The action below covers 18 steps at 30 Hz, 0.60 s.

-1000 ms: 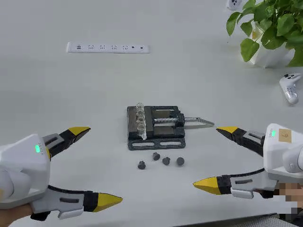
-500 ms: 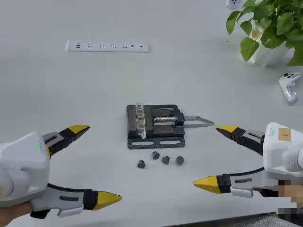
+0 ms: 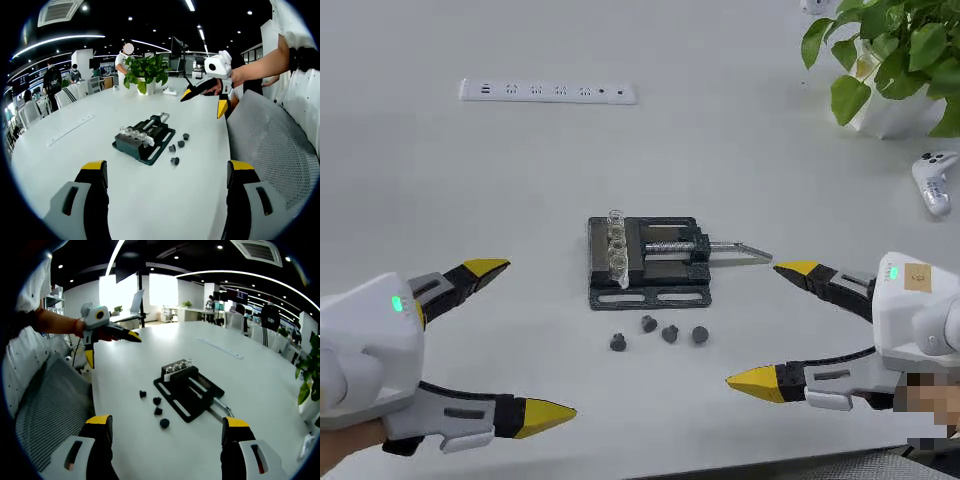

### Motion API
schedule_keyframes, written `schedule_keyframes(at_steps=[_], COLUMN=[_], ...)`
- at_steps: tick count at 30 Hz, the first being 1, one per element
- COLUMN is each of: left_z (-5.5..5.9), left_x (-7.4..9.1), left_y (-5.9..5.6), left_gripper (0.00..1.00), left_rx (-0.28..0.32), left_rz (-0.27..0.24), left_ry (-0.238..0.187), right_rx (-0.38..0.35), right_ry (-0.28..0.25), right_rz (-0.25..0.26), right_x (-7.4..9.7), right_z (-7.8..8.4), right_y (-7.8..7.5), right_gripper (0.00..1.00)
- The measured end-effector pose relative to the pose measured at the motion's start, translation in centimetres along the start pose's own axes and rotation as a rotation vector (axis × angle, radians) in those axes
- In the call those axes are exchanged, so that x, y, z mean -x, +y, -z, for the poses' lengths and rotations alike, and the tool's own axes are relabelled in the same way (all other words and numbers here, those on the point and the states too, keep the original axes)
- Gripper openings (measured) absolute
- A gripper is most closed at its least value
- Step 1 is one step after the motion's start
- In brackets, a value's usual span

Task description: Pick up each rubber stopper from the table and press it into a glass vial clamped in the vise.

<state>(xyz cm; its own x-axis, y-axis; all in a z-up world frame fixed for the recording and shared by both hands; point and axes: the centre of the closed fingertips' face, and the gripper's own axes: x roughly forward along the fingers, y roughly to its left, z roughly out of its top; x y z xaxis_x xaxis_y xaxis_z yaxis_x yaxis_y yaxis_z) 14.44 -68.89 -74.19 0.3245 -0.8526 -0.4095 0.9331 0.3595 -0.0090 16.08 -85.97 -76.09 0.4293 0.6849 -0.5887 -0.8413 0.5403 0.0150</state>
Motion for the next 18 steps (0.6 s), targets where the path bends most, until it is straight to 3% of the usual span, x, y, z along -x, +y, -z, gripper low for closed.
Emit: schedule_keyframes(at_steps=[8,18], left_z=[0.2,0.1], left_x=[0.0,0.0], left_y=[0.1,0.1], left_gripper=[0.99,0.99], left_rx=[0.001,0.000], left_rz=[0.001,0.002], left_ry=[0.000,-0.003], right_rx=[0.011,0.072], right_ry=[0.027,0.098], right_rz=[-0.023,-0.090], right_x=[-0.4,-1.2], right_z=[0.0,-0.6], right_y=[0.0,0.5], right_gripper=[0.86,0.74])
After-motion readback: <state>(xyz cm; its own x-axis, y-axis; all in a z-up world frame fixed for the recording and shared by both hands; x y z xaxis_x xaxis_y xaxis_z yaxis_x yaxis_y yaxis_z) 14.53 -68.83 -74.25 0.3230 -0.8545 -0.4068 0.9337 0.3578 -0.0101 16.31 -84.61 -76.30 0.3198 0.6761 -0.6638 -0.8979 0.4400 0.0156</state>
